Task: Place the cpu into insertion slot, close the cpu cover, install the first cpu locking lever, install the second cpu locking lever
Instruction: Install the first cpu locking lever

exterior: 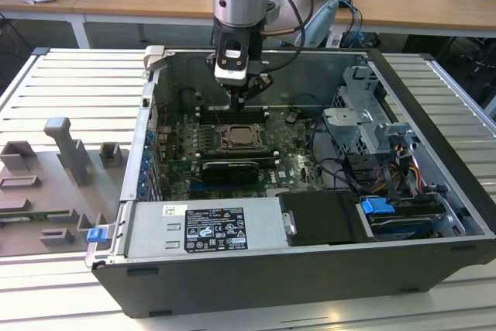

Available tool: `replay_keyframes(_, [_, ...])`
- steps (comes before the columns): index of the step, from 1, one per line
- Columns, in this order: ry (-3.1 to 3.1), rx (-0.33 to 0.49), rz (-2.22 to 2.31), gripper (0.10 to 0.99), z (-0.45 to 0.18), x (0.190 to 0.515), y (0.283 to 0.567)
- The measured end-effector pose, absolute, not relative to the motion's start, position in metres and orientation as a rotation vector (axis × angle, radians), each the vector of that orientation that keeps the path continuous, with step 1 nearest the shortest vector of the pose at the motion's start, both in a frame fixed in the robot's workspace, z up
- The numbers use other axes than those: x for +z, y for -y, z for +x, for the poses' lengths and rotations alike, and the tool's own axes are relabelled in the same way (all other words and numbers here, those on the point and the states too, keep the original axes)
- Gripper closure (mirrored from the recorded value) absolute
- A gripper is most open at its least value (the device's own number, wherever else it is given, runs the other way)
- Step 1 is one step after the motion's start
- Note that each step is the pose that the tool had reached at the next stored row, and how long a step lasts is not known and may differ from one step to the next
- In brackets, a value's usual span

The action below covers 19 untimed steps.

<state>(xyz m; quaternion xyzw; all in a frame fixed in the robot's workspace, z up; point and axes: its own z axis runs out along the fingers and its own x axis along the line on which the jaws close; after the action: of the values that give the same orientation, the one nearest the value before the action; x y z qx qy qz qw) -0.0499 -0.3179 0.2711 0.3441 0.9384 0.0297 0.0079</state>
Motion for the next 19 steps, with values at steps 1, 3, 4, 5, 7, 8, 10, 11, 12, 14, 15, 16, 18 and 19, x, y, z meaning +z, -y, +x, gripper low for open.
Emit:
replay_keyframes(1, [-2.943, 0.093, 1.051, 0.98, -0.0499, 0.271, 0.3179])
replay_keyframes(3, [-2.979, 0.093, 0.949, 0.98, -0.0499, 0.2708, 0.3179])
replay_keyframes(4, [-2.993, 0.094, 0.907, 0.98, -0.0499, 0.2707, 0.3179])
replay_keyframes(5, [-3.001, 0.094, 0.884, 0.98, -0.0499, 0.2707, 0.3179])
replay_keyframes(7, [-3.013, 0.094, 0.844, 0.98, -0.0499, 0.2707, 0.3179])
replay_keyframes(8, [-3.017, 0.094, 0.83, 0.98, -0.0499, 0.2707, 0.3179])
replay_keyframes(10, [-3.025, 0.095, 0.802, 0.98, -0.0499, 0.2707, 0.3179])
replay_keyframes(11, [-3.028, 0.095, 0.791, 0.98, -0.0499, 0.2707, 0.3179])
replay_keyframes(12, [-3.033, 0.095, 0.775, 0.98, -0.0499, 0.2707, 0.3179])
replay_keyframes(14, [-3.038, 0.095, 0.756, 0.98, -0.0499, 0.2707, 0.3179])
replay_keyframes(15, [-3.041, 0.095, 0.745, 0.98, -0.0499, 0.2707, 0.3179])
replay_keyframes(16, [-3.044, 0.095, 0.734, 0.98, -0.0499, 0.2707, 0.3179])
replay_keyframes(18, [-3.054, 0.095, 0.693, 0.98, -0.0499, 0.2707, 0.3179])
replay_keyframes(19, [-3.059, 0.095, 0.675, 0.98, -0.0499, 0.2707, 0.3179])
